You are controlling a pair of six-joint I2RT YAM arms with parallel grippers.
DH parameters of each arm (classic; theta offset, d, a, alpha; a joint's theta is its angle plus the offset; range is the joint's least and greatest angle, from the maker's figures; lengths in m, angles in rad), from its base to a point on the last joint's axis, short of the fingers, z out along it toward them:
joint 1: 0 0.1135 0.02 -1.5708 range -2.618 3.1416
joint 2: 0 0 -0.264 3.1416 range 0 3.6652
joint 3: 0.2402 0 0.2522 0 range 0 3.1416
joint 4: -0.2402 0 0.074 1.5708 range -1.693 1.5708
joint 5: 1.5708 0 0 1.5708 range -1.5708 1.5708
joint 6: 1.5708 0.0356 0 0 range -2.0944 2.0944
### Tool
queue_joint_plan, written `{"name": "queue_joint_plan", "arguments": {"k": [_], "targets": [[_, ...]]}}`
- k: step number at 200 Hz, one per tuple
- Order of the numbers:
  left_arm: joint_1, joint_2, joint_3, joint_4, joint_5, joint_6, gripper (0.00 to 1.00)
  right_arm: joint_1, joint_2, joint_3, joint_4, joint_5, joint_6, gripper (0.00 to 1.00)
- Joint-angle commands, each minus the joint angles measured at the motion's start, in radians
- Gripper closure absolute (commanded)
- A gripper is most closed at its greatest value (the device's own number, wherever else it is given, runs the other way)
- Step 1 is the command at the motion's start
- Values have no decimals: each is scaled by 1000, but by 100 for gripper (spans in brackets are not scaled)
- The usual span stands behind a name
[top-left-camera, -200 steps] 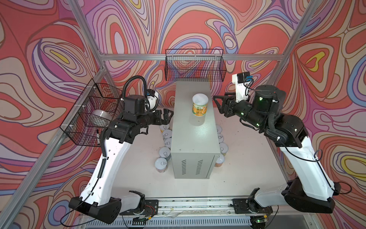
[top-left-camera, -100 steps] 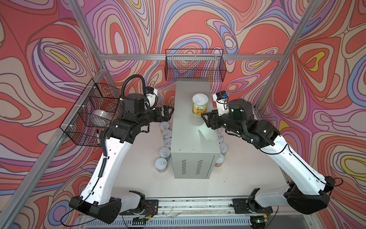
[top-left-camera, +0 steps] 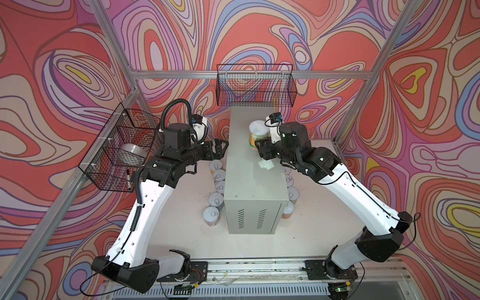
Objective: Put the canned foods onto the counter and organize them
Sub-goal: 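Regrasp the tall can with the right gripper and slide it farther along, then place the tall can at the far end of the box top, release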
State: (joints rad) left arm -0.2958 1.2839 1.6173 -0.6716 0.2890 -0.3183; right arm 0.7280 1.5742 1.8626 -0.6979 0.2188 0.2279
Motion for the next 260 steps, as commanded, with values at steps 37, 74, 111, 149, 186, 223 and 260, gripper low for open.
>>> {"name": "queue_joint_plan", "arguments": {"k": [37,74,111,149,186,223,260], "targets": [[-2,6,-37,39,-5,-4,6,-12,126,136,49,46,-32,38],[4,18,-41,46,-6,0,6,-32,234,236,64,50,-33,40],[17,37,-40,56,4,1,6,-74,318,303,100,-5,-23,41],[27,57,-46,65,9,1,6,-106,387,366,125,-37,-9,40],[40,71,-50,68,13,5,6,-121,444,407,167,-80,-12,41],[61,86,-55,80,25,5,6,-129,509,476,177,-106,-3,41],[78,100,-62,88,38,7,6,-134,574,573,162,-97,8,41]]}}
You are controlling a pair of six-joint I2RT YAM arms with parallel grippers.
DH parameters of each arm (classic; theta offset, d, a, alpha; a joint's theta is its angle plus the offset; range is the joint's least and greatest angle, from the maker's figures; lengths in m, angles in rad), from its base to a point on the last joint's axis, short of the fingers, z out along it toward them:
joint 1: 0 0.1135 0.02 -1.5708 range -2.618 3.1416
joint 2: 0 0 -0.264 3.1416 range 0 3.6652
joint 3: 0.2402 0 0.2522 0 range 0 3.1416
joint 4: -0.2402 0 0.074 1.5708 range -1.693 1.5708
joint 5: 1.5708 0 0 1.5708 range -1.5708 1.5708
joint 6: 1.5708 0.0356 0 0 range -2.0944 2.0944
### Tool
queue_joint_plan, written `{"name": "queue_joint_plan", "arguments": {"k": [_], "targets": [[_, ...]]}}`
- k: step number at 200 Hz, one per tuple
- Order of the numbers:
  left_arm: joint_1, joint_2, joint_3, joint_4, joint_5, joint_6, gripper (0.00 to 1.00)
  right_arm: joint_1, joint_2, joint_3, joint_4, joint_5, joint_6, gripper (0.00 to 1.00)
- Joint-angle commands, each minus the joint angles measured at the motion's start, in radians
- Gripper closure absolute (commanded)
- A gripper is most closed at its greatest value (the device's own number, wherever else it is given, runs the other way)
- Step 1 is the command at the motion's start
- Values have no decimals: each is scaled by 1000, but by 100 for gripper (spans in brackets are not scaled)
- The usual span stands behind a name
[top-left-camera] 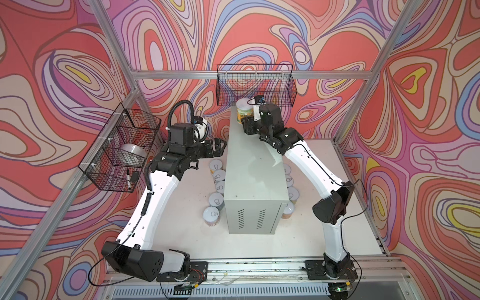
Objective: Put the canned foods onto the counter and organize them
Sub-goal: 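Place the tall can at the far end of the box top, release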
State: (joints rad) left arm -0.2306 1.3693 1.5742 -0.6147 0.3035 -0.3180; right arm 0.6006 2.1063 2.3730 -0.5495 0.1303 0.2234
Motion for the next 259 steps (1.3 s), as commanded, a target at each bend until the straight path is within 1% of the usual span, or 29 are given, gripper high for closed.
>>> {"name": "queue_joint_plan", "arguments": {"k": [1,47,79,94,122,143,163,186,199,230,238,259], "targets": [[14,14,-20,32,24,7,6,-7,43,64,13,-10,13,41],[31,23,-31,42,24,6,6,-20,83,113,5,61,38,42],[36,37,-33,54,32,0,6,-42,84,114,8,77,56,42],[38,48,-23,58,34,-4,6,-44,83,111,8,108,57,42],[39,62,-12,68,43,-16,6,-48,71,92,23,131,63,41],[39,61,-15,66,40,-18,6,-48,58,75,36,125,58,41],[40,49,-25,56,33,-14,6,-48,36,53,37,84,60,41],[39,3,-67,25,14,-12,5,-47,-32,-6,30,4,68,41],[39,-43,-110,-1,-6,-9,5,-43,-97,-62,33,-25,69,41],[28,-200,-274,-52,-61,-14,4,-32,-291,-238,60,-77,57,34],[16,-240,-316,-71,-83,-18,4,-30,-328,-268,43,-82,53,33],[-36,-348,-420,-106,-144,-60,4,-28,-490,-379,14,-43,46,32]]}}
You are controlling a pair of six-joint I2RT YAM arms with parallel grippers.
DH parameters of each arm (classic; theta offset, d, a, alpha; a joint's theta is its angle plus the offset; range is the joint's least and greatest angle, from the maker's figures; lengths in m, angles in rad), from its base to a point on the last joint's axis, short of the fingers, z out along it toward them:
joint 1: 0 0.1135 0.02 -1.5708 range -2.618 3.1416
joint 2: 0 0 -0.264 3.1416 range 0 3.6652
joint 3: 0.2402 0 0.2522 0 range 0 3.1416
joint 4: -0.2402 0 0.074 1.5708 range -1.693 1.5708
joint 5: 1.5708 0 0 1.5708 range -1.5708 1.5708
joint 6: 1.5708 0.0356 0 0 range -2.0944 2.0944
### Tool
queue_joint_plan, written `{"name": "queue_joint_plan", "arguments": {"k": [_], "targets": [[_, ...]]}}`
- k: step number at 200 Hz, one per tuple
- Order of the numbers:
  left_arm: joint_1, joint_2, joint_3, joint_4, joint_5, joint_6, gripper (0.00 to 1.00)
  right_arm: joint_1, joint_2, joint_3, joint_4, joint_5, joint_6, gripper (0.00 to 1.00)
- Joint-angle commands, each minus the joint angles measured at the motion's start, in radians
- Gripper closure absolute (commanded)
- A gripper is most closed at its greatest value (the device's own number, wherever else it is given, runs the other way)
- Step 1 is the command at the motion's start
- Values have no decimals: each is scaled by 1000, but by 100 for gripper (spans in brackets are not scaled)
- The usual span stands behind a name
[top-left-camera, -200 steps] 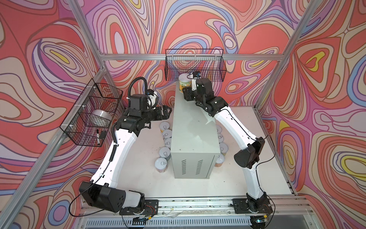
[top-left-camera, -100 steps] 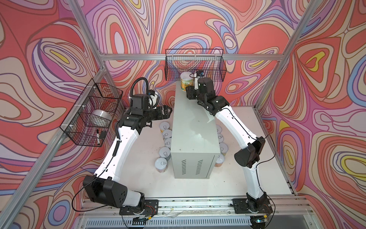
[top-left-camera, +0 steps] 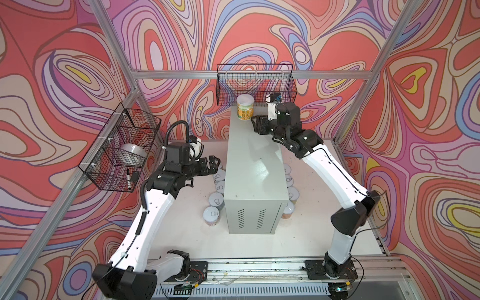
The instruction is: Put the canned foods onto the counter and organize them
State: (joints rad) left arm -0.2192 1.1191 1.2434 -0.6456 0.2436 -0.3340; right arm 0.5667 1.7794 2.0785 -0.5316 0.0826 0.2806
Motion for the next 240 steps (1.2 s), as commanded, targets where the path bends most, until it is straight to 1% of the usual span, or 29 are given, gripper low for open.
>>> {"name": "queue_joint_plan", "arguments": {"k": [1,13,26,40,54,69,94,112,134,158,183,226,240], "targets": [[-51,-102,-94,-75,-86,-47,4,5,-169,-90,-7,6,-12,32],[-101,-150,-143,-89,-133,-85,4,5,-250,-153,-35,41,-15,31],[-171,-193,-185,-116,-223,-123,4,6,-324,-210,-87,75,-23,28],[-230,-232,-237,-143,-292,-167,5,6,-405,-289,-125,113,-18,24],[-258,-280,-295,-165,-328,-214,4,6,-481,-379,-146,139,-1,21],[-266,-329,-344,-199,-348,-250,4,6,-533,-444,-195,167,22,21],[-269,-390,-409,-239,-349,-284,5,6,-593,-549,-225,175,64,20],[-278,-413,-458,-238,-344,-310,4,5,-617,-617,-234,172,97,20],[-300,-427,-508,-208,-346,-342,5,6,-656,-716,-205,168,156,19],[-305,-415,-551,-163,-340,-361,5,5,-720,-844,-169,202,222,19],[-307,-390,-605,-98,-333,-373,4,5,-766,-962,-162,230,256,19],[-309,-315,-667,24,-317,-385,4,2,-773,-1076,-139,256,280,18],[-310,-289,-681,57,-328,-393,5,2,-772,-1098,-121,258,288,18]]}}
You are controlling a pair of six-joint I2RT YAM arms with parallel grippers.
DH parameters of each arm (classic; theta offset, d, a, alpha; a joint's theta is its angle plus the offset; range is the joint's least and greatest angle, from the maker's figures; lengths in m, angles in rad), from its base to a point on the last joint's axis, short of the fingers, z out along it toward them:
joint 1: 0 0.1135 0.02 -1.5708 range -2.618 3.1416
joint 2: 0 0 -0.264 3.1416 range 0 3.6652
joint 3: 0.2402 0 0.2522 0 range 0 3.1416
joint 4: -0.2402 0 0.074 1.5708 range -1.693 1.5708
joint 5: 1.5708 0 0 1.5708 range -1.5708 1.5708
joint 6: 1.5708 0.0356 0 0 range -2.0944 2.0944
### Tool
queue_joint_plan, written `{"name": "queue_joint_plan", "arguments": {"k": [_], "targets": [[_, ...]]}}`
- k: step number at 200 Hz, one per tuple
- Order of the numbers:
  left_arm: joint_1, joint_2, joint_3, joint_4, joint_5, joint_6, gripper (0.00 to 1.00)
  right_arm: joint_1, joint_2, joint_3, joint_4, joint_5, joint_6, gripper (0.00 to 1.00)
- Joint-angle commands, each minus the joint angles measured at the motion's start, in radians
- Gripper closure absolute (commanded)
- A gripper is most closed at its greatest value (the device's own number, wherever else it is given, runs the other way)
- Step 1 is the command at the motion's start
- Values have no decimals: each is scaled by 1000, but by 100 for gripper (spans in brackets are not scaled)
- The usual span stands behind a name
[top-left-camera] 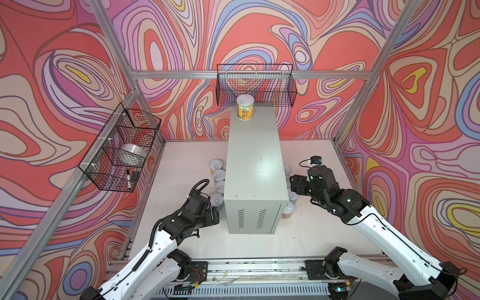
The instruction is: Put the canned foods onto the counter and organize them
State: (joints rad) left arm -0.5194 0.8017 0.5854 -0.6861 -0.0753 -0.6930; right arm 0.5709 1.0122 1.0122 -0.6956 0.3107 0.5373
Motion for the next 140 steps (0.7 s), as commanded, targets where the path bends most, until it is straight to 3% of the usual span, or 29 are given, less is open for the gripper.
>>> {"name": "queue_joint_plan", "arguments": {"k": [1,140], "targets": [[-10,31,-23,101,-10,-35,5,-2,-5,-33,44,30,32,18],[-33,265,-98,241,-92,-39,12,-32,49,-92,143,-30,29,18]]}}
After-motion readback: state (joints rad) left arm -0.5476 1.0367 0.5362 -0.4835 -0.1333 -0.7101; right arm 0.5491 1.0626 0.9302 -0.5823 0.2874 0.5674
